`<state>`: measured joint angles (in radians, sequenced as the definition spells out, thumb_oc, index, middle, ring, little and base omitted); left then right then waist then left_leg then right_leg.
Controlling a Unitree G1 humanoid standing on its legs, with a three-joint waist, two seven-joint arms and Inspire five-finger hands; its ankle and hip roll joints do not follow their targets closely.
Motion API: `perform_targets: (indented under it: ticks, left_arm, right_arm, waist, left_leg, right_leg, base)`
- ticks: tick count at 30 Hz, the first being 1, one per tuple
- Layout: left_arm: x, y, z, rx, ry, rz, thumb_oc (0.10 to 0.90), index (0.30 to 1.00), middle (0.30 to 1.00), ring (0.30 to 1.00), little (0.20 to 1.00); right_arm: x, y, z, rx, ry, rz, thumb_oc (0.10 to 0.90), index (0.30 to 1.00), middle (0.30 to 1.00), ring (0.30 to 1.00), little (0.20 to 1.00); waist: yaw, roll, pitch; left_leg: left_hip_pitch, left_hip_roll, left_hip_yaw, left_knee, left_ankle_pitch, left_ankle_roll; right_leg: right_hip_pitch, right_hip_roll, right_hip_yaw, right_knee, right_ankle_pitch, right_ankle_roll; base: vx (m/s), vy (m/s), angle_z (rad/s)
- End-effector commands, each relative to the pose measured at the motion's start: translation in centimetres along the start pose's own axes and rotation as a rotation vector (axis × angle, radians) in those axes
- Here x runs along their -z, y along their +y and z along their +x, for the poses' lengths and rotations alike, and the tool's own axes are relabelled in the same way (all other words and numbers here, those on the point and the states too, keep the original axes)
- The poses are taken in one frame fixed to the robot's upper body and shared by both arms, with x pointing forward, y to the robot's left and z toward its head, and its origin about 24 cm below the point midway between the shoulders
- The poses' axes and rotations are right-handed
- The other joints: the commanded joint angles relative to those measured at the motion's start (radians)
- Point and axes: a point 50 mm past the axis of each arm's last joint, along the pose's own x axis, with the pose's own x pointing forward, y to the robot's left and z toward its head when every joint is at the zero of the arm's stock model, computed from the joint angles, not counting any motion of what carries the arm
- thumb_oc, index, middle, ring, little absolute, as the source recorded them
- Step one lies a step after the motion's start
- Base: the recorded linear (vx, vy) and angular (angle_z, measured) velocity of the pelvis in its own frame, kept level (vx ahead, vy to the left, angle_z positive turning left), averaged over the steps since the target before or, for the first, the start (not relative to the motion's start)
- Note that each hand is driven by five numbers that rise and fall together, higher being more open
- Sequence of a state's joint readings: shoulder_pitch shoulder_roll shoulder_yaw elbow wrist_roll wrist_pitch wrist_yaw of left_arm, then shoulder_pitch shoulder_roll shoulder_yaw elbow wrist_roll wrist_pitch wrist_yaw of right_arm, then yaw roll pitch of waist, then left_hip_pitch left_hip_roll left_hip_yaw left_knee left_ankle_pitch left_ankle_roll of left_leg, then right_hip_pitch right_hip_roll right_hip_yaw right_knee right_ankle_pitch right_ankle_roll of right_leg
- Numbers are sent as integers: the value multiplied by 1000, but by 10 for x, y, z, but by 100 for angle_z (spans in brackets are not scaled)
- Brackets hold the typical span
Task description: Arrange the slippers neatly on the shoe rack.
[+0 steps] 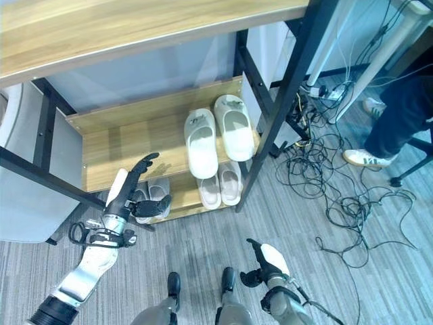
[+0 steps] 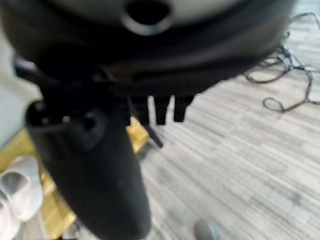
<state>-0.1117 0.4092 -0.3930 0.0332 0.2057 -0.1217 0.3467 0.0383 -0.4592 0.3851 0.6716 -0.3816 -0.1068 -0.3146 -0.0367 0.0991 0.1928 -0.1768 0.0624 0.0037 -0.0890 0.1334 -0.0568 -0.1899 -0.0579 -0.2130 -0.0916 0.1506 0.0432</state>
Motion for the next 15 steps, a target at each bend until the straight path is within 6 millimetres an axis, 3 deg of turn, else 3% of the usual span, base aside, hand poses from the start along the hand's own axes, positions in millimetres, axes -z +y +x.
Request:
perform_targets:
  ticks: [1,15]
  left_arm:
    - [-45,18,33,-152,-251,50,800,900,900,900,900]
    - [-69,19,60,-260,-330,58,800,900,900,900,900]
  right_arm:
    - [-8,-9,0,86,-71,14,800,900,900,900,900]
    - [-11,-19,2,114,-110,-27,800,900,900,900,900]
  waist:
    - [8,-56,-43]
    - [-6,-63,-18]
  left_leg:
    - [-25,-22,18,2,-51,-8]
    - [-81,-5,32,2,-29,-19]
  right_leg:
    - [-45,7,53,86,-161,11]
    - [-104,14,63,81,-143,14]
  base:
    - [-81,-26,5]
    - [-25,-19,-2]
